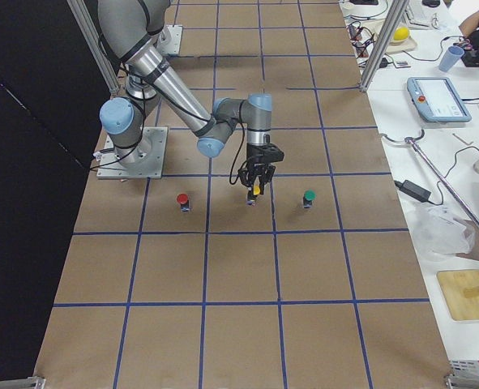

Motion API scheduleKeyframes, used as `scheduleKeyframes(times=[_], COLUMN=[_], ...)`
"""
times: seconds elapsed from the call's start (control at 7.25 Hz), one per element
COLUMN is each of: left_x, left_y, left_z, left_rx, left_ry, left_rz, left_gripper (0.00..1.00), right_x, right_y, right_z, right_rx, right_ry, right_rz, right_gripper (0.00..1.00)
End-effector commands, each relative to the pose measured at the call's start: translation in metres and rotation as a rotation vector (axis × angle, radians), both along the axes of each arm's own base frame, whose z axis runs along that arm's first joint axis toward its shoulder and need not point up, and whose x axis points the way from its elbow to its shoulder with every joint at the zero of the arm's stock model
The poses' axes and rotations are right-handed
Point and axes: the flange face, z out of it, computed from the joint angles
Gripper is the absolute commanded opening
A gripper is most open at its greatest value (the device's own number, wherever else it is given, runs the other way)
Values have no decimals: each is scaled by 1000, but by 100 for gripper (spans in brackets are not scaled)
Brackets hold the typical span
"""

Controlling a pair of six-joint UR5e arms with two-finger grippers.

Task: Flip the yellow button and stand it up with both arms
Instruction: 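Lower the button upright onto the table with the right gripper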

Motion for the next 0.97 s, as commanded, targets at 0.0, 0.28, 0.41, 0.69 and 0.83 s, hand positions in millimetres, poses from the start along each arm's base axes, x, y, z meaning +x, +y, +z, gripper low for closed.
scheduleKeyframes(times=[0.0,0.28,0.41,0.69,0.83], left_x=[4,2,2,3,3], left_y=[7,7,8,7,7], left_z=[-6,-6,-5,-4,-3], left_rx=[65,63,58,55,54], left_ry=[-39,-25,-23,-24,-28], left_rz=[0,0,0,3,2], left_gripper=[100,100,100,100,100], right_x=[-1,-2,-1,-1,-1], right_y=[-2,-2,-2,-1,0], right_z=[-2,-6,-6,-9,-9], right_rx=[-21,-17,-15,-8,-6], right_ry=[-38,-41,-42,-46,-46], right_rz=[8,5,5,4,6], right_gripper=[17,17,23,37,57])
